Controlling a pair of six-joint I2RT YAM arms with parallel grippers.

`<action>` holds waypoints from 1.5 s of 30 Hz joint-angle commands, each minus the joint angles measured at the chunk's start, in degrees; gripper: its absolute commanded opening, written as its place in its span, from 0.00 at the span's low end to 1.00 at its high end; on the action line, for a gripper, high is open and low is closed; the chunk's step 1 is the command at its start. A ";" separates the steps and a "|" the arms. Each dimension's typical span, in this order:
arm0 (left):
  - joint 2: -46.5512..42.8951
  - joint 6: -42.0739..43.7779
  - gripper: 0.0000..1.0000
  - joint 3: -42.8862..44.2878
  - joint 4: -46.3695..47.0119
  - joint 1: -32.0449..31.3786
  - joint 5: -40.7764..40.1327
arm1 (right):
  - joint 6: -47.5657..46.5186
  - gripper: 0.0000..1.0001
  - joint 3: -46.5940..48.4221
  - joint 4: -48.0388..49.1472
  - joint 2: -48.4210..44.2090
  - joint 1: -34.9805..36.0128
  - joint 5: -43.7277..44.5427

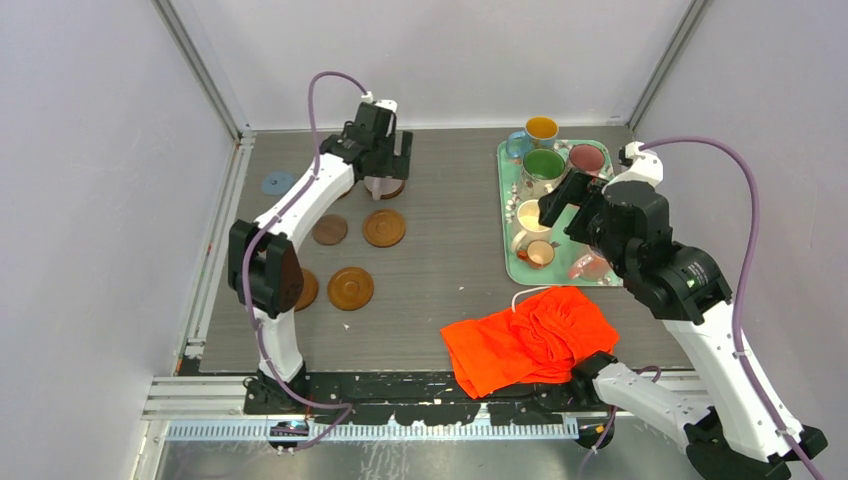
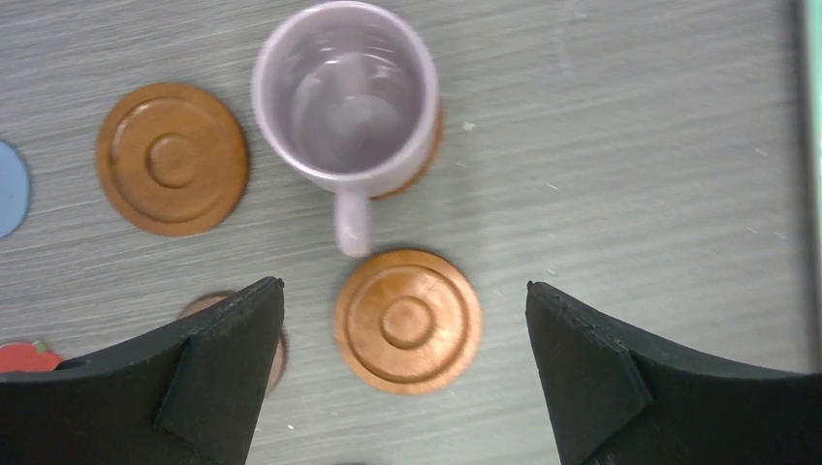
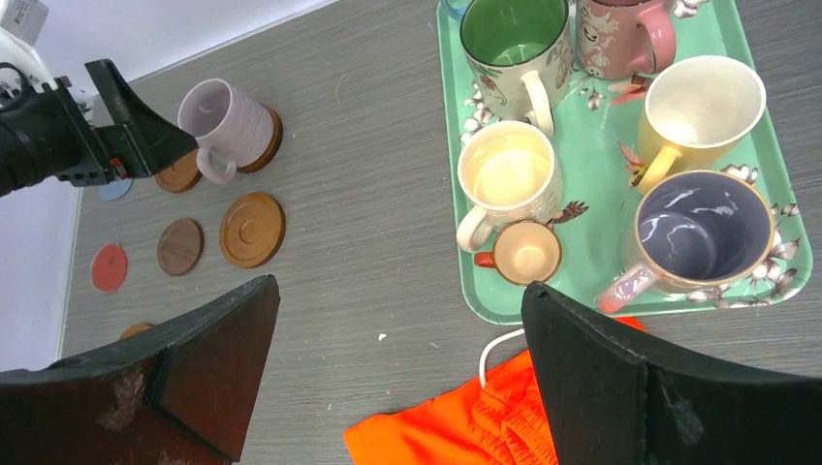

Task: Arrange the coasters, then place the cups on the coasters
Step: Pick up the cup from the tray.

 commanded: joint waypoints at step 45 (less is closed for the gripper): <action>24.19 -7.53 0.61 23.21 2.01 -32.11 3.39 | -0.83 1.00 1.53 -1.28 -1.87 -0.18 4.27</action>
